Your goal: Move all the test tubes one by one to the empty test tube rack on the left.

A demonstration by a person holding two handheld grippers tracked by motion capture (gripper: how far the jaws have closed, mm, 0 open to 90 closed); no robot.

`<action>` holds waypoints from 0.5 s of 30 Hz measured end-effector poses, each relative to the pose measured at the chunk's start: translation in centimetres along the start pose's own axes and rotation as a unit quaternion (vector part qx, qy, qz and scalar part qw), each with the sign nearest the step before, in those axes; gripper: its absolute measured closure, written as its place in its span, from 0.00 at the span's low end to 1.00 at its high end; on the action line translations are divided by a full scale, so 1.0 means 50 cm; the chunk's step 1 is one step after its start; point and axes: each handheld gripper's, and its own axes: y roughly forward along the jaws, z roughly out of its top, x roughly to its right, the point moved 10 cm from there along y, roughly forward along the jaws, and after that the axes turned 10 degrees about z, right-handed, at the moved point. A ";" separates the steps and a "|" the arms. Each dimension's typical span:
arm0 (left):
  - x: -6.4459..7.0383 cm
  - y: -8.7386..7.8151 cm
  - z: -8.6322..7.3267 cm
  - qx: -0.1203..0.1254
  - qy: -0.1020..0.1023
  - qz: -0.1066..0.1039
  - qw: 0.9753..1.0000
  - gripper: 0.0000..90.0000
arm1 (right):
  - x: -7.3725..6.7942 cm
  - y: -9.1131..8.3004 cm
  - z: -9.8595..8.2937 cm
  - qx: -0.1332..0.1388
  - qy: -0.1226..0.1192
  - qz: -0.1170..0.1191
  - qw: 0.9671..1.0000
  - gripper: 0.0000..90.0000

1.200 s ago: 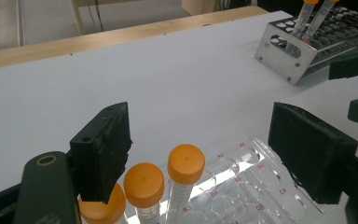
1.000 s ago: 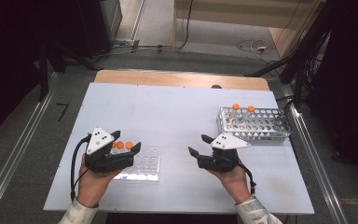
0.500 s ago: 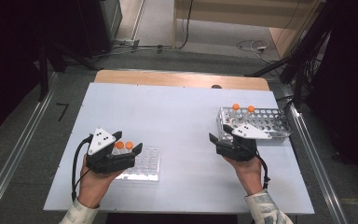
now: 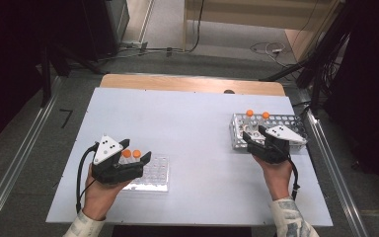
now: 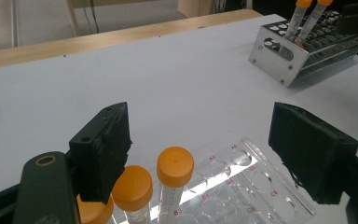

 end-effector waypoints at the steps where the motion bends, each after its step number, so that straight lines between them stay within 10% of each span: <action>1: 0.000 0.000 0.000 0.000 0.000 0.000 1.000 0.24 | 0.003 0.000 -0.001 0.000 0.002 -0.002 1.000 0.39; 15: 0.002 0.000 0.000 0.001 0.000 -0.002 1.000 0.24 | 0.060 0.007 -0.003 0.011 0.019 -0.037 0.999 0.41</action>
